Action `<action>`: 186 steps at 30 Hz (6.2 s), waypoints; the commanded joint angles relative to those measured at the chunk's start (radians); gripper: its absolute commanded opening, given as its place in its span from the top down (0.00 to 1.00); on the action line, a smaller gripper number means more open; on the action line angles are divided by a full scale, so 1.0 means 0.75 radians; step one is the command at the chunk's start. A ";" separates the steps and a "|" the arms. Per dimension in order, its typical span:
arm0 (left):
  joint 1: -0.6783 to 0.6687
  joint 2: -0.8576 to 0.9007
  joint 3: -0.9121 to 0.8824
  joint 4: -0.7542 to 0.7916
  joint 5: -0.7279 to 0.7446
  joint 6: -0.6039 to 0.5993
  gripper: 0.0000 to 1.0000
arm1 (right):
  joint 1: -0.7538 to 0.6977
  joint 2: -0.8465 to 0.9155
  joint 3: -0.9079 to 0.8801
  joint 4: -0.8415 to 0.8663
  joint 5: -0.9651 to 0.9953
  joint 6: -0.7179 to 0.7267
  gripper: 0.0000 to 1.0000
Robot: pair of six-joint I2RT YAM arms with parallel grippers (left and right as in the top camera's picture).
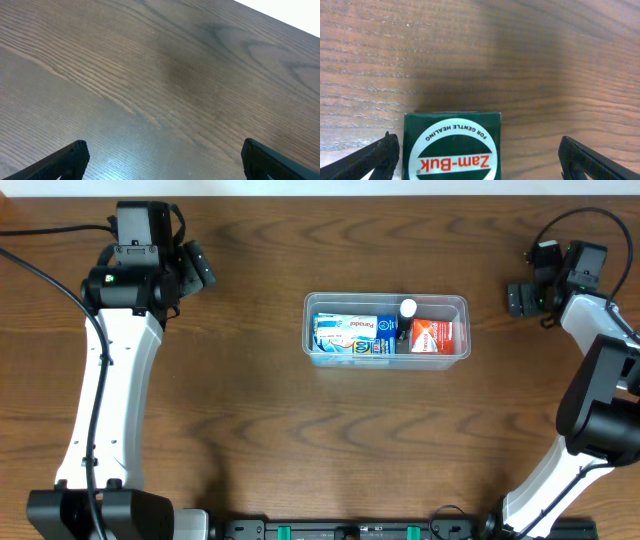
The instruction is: Pack container
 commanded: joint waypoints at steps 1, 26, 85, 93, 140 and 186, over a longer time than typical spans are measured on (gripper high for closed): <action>0.003 0.004 -0.013 -0.004 -0.002 0.018 0.02 | -0.022 0.067 0.004 -0.003 -0.096 0.036 0.01; 0.003 0.004 -0.013 -0.004 -0.002 0.018 0.02 | -0.013 -0.201 0.005 -0.158 -0.136 0.213 0.51; 0.003 0.004 -0.013 -0.004 -0.002 0.018 0.02 | 0.720 -0.330 -0.034 -0.716 0.253 0.874 0.52; 0.003 0.004 -0.013 -0.004 -0.002 0.018 0.02 | 0.719 -0.303 -0.031 -0.700 0.254 0.858 0.36; 0.003 0.004 -0.013 -0.004 -0.002 0.018 0.02 | 0.670 -2.041 -0.030 -1.341 0.209 0.770 0.01; 0.003 0.004 -0.013 -0.004 -0.002 0.018 0.02 | 0.673 -2.742 -0.916 -0.598 -0.390 0.760 0.01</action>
